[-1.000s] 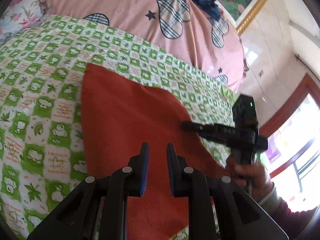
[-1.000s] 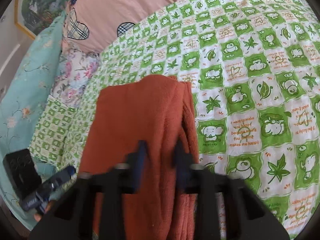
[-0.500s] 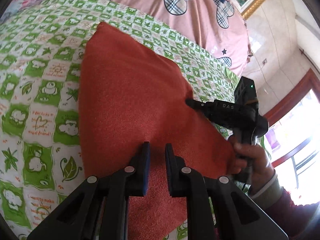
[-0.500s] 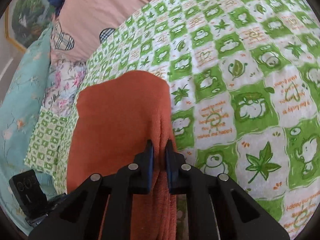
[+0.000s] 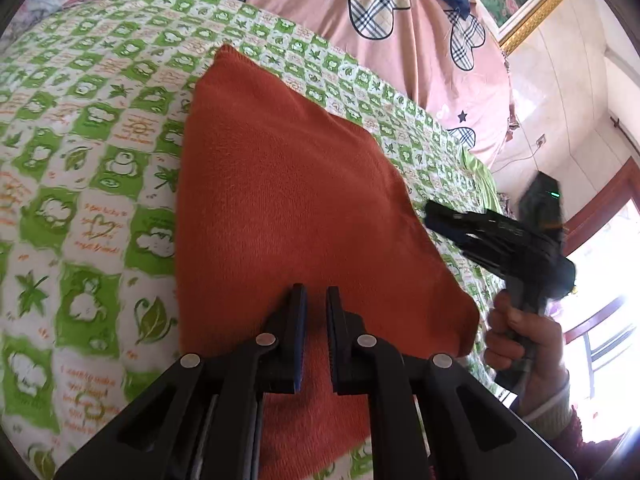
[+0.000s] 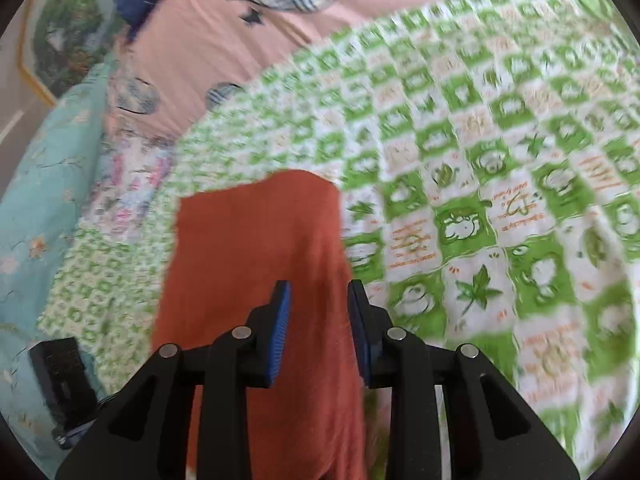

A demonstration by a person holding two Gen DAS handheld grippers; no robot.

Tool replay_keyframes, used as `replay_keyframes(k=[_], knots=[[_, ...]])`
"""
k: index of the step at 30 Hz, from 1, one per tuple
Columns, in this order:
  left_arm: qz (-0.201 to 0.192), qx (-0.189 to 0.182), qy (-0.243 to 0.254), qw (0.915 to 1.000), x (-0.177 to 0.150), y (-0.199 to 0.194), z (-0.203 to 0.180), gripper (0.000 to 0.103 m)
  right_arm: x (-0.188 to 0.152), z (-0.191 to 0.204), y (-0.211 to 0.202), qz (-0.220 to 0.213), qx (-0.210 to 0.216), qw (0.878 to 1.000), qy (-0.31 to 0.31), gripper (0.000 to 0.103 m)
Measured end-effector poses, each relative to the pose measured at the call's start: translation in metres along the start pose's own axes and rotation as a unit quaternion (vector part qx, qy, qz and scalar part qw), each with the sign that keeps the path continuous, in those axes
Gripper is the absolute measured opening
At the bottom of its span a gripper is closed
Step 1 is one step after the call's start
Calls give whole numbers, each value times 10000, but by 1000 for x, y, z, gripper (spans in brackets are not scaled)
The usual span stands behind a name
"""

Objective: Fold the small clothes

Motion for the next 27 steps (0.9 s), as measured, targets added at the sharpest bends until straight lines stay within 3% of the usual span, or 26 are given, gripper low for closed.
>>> replay_keyframes(k=[7,11,13,16,22,27], knots=[[-107,-66,151,9998,-20,-35,-11,14,-64,31,-31,585,591,9941,-692,31],[86,100,336,9993,-43,-36,-10,14,-91,5,-20,685,70,9943,-816,31],[192,110,223,9995,-49,-28,-6,10,-95,-16,-13,715,-120,9950,-689,25],[116,91,84,9999,-54,-28,-1,7,-93,-29,-11,631,-72,9967,-502,11],[126,332,283,9990,-57,-26,-4,7,-90,-31,-10,570,-62,9971,-505,11],[134,324,268,9990,-59,-28,-3,7,-93,-32,-14,579,31,9975,-391,11]])
Point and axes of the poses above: each gripper's, at about its wrist camera, not at the fingertips, and y roughly the way its jaws point, z to its left, x to its top, the point moved 10 cm from there along y, roughly the way its jaws point, and after that the axes turned 13 degrees about y, right-handed, at the moved point
